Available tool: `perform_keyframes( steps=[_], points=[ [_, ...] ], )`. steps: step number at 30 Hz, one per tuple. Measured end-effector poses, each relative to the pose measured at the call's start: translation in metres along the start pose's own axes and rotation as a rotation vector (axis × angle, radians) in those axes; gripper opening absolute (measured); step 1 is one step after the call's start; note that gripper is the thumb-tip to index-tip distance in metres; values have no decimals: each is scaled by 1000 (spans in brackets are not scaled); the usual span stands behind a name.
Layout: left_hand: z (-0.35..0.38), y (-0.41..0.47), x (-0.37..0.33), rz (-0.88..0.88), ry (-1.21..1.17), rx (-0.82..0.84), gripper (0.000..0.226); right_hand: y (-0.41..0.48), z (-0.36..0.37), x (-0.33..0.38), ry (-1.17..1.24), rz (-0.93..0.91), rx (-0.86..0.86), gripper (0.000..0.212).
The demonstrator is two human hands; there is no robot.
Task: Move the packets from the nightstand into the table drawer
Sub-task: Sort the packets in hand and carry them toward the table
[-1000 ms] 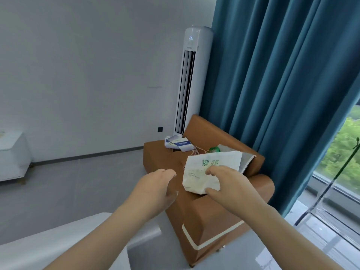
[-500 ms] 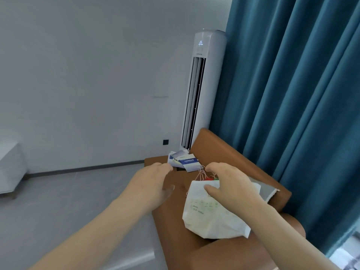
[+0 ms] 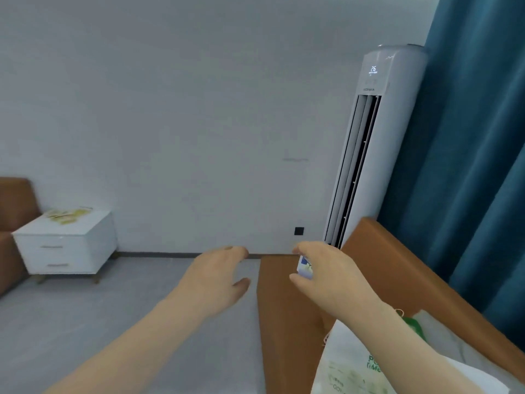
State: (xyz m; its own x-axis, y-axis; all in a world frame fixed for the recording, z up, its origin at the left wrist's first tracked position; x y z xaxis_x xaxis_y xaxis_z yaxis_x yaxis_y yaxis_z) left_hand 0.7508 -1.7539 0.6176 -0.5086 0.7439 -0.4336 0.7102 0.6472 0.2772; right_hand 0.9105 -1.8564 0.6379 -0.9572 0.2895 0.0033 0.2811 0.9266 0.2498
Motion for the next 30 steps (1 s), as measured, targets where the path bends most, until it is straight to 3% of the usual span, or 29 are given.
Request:
perform_keyframes(
  steps=[30],
  points=[
    [-77,319,408,-510,92,-240,43,579,169,161,166,-518,31,47]
  ],
)
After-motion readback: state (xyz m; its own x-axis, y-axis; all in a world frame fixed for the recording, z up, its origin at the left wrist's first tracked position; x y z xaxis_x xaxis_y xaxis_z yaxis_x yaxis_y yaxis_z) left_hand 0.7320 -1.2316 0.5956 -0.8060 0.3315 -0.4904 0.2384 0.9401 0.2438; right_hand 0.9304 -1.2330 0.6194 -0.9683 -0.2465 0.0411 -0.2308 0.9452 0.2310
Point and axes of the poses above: each hand's wrist, its own y-axis towards the middle knuckle, its own z-axis out of the palm, x = y × z, the point moved 3 cm from there along y, towards the middle knuckle, and after that the axes turned 12 degrees about -y, right-handed, at the moved point
